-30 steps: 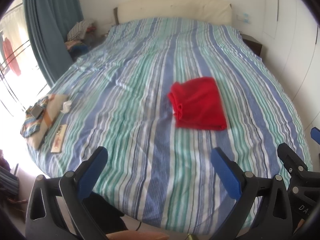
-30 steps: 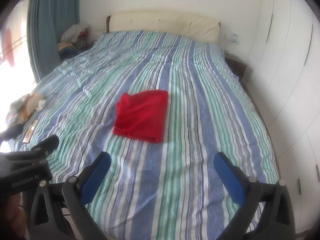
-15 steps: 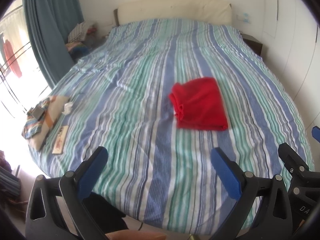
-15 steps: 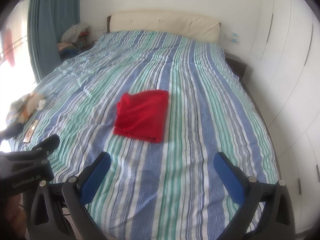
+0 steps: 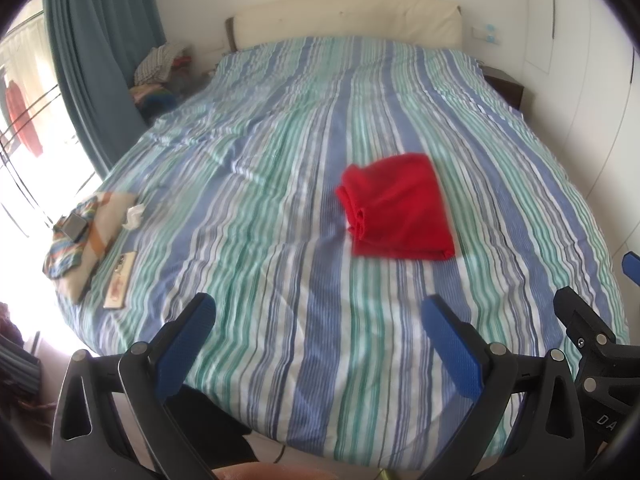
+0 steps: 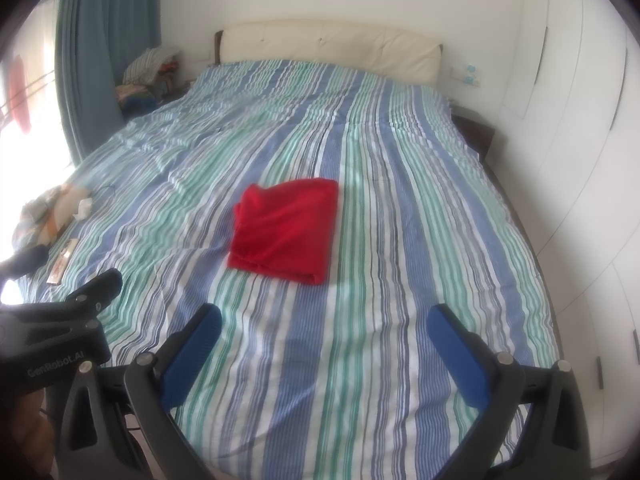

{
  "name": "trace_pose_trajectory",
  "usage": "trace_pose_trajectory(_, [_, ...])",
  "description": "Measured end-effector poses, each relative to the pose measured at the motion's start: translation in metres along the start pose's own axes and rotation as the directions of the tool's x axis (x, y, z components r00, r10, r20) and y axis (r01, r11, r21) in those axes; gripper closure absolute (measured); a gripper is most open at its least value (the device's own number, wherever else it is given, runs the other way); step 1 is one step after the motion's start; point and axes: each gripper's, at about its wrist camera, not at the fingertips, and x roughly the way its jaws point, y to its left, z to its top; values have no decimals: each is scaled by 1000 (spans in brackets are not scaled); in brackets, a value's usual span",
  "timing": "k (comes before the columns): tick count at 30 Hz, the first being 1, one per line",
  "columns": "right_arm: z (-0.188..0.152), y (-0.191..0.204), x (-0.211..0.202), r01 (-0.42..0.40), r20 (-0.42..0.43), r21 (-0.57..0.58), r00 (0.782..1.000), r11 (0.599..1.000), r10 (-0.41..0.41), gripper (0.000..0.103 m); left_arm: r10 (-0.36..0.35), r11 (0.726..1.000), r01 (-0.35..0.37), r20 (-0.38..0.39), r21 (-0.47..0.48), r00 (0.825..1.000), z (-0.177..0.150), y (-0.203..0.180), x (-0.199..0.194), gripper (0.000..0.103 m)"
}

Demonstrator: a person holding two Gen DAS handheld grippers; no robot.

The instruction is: Fold small clothes

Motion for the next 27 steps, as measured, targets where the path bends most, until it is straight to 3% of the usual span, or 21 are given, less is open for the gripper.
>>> trace_pose_trajectory(27, [-2,-5,3,22,-1,-12,1000,1000,-23,2,-2,1000,2,-11,14,1000,0,-2,4,0])
